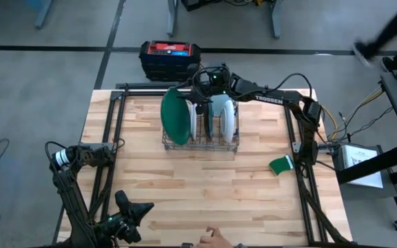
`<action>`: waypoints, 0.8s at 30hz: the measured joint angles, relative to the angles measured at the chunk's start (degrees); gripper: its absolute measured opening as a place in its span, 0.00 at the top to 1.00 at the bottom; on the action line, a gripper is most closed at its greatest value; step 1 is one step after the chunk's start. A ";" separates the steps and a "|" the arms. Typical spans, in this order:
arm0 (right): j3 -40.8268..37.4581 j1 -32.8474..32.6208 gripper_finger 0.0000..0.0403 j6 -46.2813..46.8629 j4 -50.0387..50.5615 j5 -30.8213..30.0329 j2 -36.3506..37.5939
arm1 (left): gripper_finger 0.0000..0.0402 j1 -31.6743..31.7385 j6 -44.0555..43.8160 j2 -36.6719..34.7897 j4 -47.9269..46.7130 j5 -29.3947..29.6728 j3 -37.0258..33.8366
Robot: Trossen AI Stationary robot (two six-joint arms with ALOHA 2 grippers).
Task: Sort dishes
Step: Put the dark green plate in the dishwasher rack
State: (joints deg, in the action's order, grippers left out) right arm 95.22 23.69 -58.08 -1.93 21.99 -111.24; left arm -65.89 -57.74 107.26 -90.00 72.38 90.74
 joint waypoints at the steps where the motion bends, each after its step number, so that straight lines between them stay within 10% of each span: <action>1: 0.00 -0.09 0.60 0.01 0.00 -0.46 0.02 | 1.00 -0.02 0.00 0.00 -0.01 0.00 0.00; 14: 0.09 -1.12 0.63 16.56 -3.07 -13.83 4.20 | 1.00 -0.02 0.00 0.00 0.00 -0.72 0.00; 24: 0.09 -3.19 0.98 33.12 16.91 -11.89 12.55 | 1.00 0.87 0.19 0.00 0.00 2.61 -0.02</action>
State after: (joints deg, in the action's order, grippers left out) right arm 95.31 20.50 -24.96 14.98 10.10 -98.69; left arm -65.02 -57.54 107.26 -90.00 74.99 90.72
